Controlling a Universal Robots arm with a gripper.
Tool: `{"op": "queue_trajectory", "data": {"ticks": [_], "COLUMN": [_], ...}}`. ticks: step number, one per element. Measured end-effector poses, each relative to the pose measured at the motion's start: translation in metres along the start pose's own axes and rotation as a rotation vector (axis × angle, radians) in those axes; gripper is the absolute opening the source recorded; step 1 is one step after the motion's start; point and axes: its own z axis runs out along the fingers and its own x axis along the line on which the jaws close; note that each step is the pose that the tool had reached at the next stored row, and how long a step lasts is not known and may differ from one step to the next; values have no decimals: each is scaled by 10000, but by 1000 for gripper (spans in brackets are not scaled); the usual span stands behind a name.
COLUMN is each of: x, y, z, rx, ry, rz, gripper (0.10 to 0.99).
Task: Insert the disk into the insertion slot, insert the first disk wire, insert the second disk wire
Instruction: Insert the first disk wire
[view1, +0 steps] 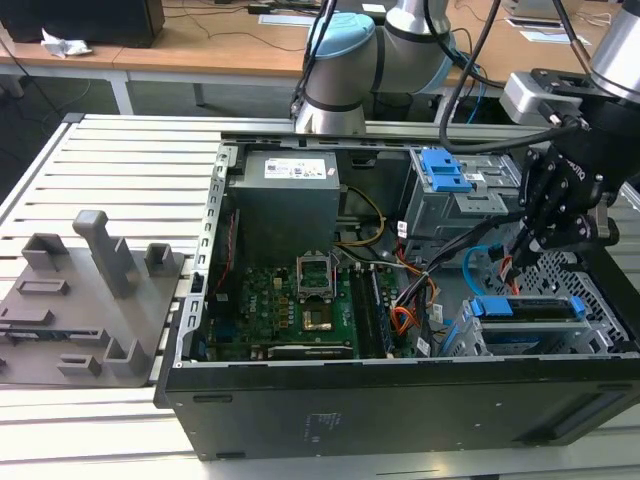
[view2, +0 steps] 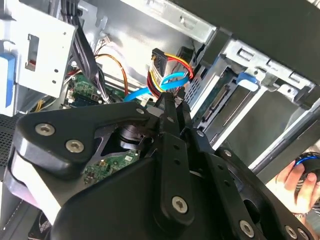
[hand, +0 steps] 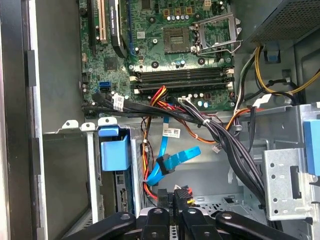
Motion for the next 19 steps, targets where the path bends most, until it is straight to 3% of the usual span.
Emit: {"op": "queue_trajectory", "data": {"ticks": [1, 5, 11, 19], "x": [-3, 101, 191, 261], "y": [-27, -37, -45, -51], "z": [-2, 2, 6, 8], "rx": [-3, -3, -3, -3], "ry": [0, 1, 1, 1], "rz": [-1, -2, -1, -1], "gripper": [169, 169, 169, 169]}}
